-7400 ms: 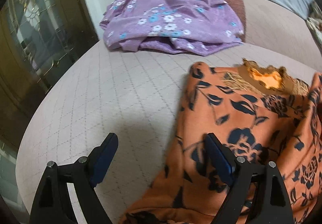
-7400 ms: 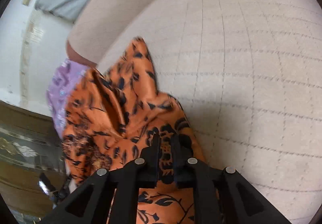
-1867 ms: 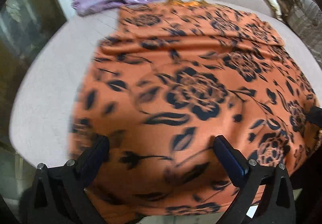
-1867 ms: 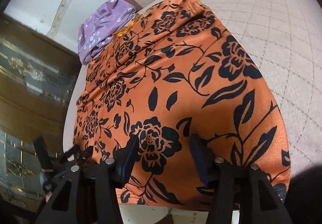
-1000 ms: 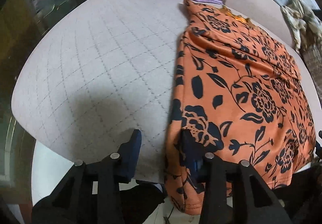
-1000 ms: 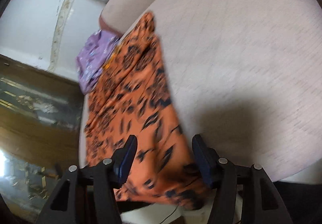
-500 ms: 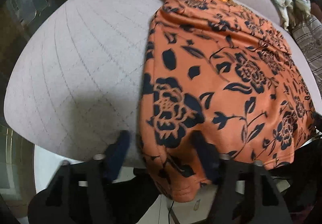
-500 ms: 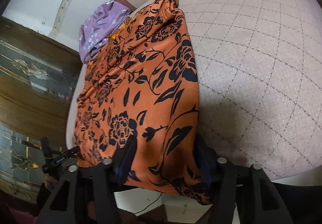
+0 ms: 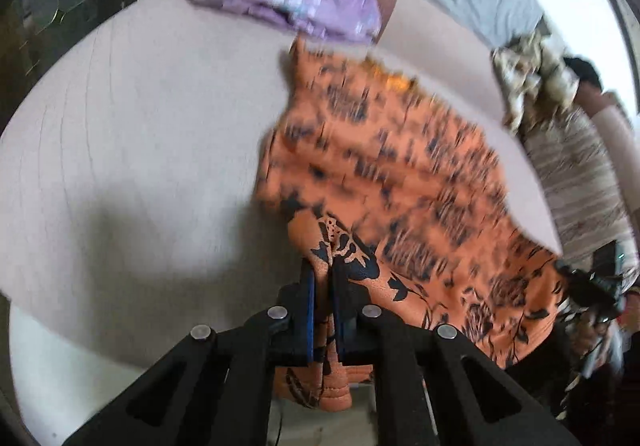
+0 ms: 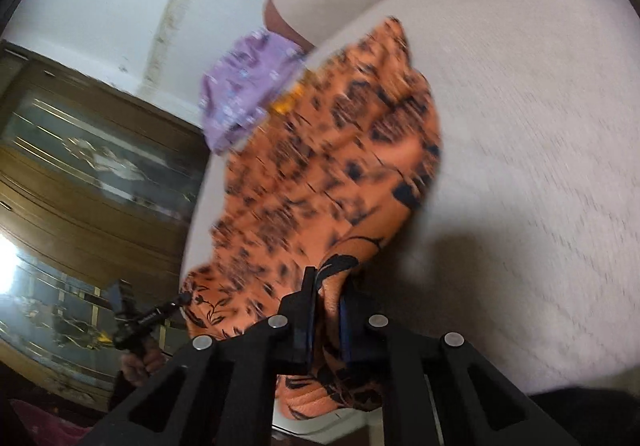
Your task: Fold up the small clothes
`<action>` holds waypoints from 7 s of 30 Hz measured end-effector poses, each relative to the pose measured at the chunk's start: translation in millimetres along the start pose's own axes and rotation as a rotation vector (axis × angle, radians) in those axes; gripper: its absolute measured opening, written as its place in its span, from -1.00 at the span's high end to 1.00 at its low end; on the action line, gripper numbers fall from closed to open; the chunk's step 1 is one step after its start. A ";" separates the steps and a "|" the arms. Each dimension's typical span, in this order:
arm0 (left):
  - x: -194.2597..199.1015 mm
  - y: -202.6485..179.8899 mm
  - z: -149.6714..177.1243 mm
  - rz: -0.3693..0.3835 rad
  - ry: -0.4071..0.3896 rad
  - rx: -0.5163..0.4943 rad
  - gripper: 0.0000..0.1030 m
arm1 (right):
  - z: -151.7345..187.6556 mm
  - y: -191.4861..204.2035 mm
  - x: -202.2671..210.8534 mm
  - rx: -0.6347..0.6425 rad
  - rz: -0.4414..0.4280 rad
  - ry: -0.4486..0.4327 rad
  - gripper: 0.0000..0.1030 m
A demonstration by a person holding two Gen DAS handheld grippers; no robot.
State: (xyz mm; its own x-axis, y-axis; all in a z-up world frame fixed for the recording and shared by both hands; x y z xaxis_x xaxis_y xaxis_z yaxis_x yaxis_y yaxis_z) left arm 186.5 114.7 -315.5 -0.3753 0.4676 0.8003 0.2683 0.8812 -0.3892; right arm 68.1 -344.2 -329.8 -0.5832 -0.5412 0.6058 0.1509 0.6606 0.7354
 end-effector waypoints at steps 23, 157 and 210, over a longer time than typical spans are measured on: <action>-153.5 7.6 -205.4 -0.029 -0.024 0.076 0.85 | -247.1 -53.3 -82.5 -0.170 -0.036 -0.267 0.79; 26.6 -132.4 -59.1 -0.321 -0.408 -0.265 -0.67 | -43.9 143.6 -27.7 0.426 0.323 -0.141 -0.35; -130.3 -77.1 -164.0 -0.337 -0.227 -0.114 -0.69 | -199.5 21.2 -162.8 0.104 0.376 -0.142 0.24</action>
State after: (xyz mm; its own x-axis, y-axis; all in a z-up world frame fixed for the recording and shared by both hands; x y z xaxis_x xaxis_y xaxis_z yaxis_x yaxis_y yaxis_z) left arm 360.3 -25.5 -314.9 -0.6413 0.1689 0.7485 0.1887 0.9802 -0.0595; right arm 325.5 -345.9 -352.3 -0.6087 -0.1800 0.7728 0.2970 0.8515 0.4322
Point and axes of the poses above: each gripper's, at about its wrist camera, not at the fingertips, and x roughly against the way its jaws point, y to its left, z to its underside, the point moved 8 cm from there along -x, roughly the way its jaws point, and after that the axes turned 2 degrees about y, right-handed, at the moved point
